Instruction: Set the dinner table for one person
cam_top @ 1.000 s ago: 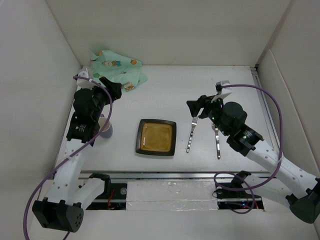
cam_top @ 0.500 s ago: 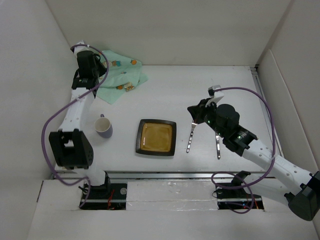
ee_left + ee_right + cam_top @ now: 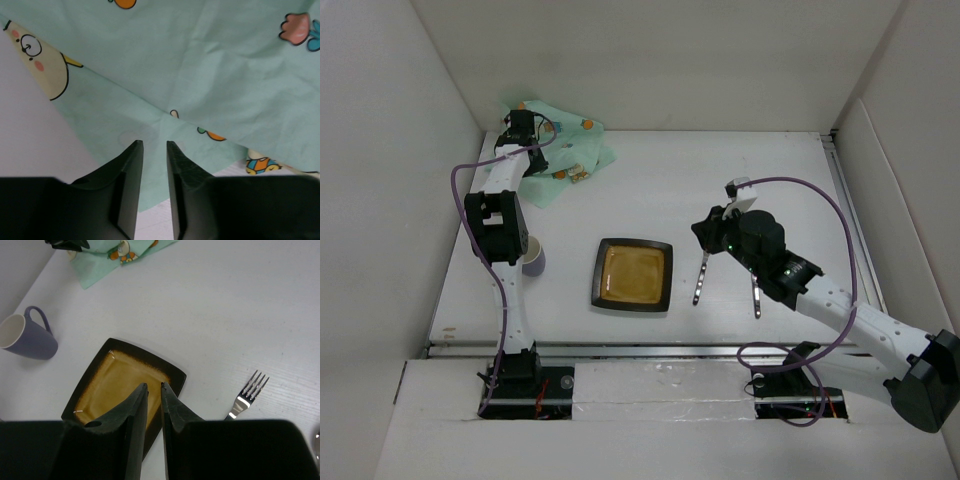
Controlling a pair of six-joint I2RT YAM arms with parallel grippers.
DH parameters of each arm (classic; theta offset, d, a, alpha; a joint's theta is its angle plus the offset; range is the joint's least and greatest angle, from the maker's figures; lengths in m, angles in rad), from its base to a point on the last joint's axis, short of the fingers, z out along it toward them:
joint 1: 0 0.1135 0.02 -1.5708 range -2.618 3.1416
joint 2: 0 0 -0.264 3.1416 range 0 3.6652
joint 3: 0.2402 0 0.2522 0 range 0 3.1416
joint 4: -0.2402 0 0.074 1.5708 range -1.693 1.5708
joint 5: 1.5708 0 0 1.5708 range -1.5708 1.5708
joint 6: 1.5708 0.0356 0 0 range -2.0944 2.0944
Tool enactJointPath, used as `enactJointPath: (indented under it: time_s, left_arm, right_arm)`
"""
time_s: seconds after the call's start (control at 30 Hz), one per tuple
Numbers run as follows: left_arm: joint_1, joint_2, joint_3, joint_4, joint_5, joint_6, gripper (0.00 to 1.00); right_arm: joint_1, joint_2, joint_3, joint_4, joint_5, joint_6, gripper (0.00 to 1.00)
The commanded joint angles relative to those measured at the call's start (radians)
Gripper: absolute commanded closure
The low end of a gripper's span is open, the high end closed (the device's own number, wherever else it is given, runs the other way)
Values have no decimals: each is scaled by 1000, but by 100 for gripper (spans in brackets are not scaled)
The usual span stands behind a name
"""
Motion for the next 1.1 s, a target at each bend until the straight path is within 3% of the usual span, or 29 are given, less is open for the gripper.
enactJointPath:
  time_s: [0.0,0.17,0.3,0.5,0.57,0.6,0.67,0.7,0.73,0.9,0.93,1.07]
  left_arm:
    - [5,-53,-19,-26,-67,37,79]
    - [-16,-33,-90,-26,-74,54,79]
    - [-25,13,-81,-60,-80,66,62]
    - [-25,56,-76,-75,-49,77,50]
    - [-25,74,-61,-83,-35,82,58]
    - [-25,80,-61,-83,-32,83,72]
    - [-25,99,-54,-84,-37,89,80]
    - [-25,103,-33,-91,-38,92,93]
    - [-25,105,-25,-91,-29,91,99]
    - [-25,59,80,-86,81,53,100]
    - [-34,-8,94,-47,191,31,100]
    - [-63,-93,102,17,310,-36,100]
  right_arm:
    - [-5,42,35,51,-6,-5,75]
    - [-5,98,61,77,-38,-4,63]
    - [-5,122,72,100,-64,-7,56]
    - [-5,113,55,123,-81,-8,55]
    - [-5,104,47,134,-76,-13,55]
    - [-5,96,46,132,-75,-14,55]
    - [-5,86,52,109,-58,-14,55]
    - [-5,75,53,109,-56,-14,54]
    - [-5,70,50,111,-55,-16,54]
    - [-5,56,46,120,-53,-18,55]
    - [-5,75,49,123,-58,-21,54]
    - [-5,101,58,123,-53,-19,55]
